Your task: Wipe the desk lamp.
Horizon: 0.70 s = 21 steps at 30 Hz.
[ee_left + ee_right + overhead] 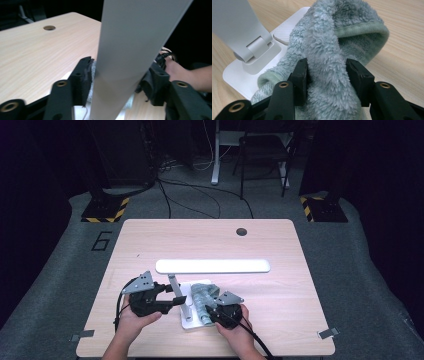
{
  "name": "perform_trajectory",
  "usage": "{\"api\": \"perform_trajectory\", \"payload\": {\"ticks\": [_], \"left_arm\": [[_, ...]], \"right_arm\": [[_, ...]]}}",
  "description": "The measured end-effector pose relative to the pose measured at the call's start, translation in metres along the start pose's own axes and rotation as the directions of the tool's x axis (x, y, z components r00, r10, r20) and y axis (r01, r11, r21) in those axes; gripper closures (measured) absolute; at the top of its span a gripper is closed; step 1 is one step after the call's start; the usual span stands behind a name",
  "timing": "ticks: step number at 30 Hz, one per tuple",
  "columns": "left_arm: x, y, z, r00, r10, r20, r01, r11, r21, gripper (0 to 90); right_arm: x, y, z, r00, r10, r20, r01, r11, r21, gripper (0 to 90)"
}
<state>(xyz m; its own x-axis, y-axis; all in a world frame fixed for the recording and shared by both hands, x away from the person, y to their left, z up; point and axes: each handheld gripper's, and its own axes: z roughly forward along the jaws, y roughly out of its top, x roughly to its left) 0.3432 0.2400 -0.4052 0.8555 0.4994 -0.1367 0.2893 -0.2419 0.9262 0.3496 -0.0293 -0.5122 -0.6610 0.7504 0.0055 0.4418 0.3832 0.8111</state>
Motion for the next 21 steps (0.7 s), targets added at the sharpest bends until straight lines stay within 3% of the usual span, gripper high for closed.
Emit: {"api": "perform_trajectory", "payload": {"ticks": [3,8,17,21], "left_arm": [[-0.0024,0.0026,-0.0013,1.0,0.005,-0.004,-0.005,0.9999,-0.014,43.0],[-0.0049,0.0085,-0.0071,0.9993,0.026,0.027,-0.025,0.9984,-0.052,43.6],[-0.0041,0.0041,-0.0067,0.9986,0.05,0.014,-0.05,0.9984,-0.028,48.0],[-0.0028,0.0021,-0.0073,0.9992,0.036,0.02,-0.035,0.9989,-0.03,50.4]], "right_arm": [[-0.001,0.0001,0.0,1.0,0.006,-0.004,-0.006,1.0,0.002,54.6],[-0.0013,-0.0001,0.0001,1.0,-0.003,-0.001,0.003,1.0,-0.002,54.6],[-0.0021,-0.0004,0.0004,1.0,0.0,-0.003,0.0,1.0,-0.005,54.5],[-0.0015,-0.0014,0.0005,0.9996,0.027,-0.007,-0.027,1.0,-0.011,54.4]]}}
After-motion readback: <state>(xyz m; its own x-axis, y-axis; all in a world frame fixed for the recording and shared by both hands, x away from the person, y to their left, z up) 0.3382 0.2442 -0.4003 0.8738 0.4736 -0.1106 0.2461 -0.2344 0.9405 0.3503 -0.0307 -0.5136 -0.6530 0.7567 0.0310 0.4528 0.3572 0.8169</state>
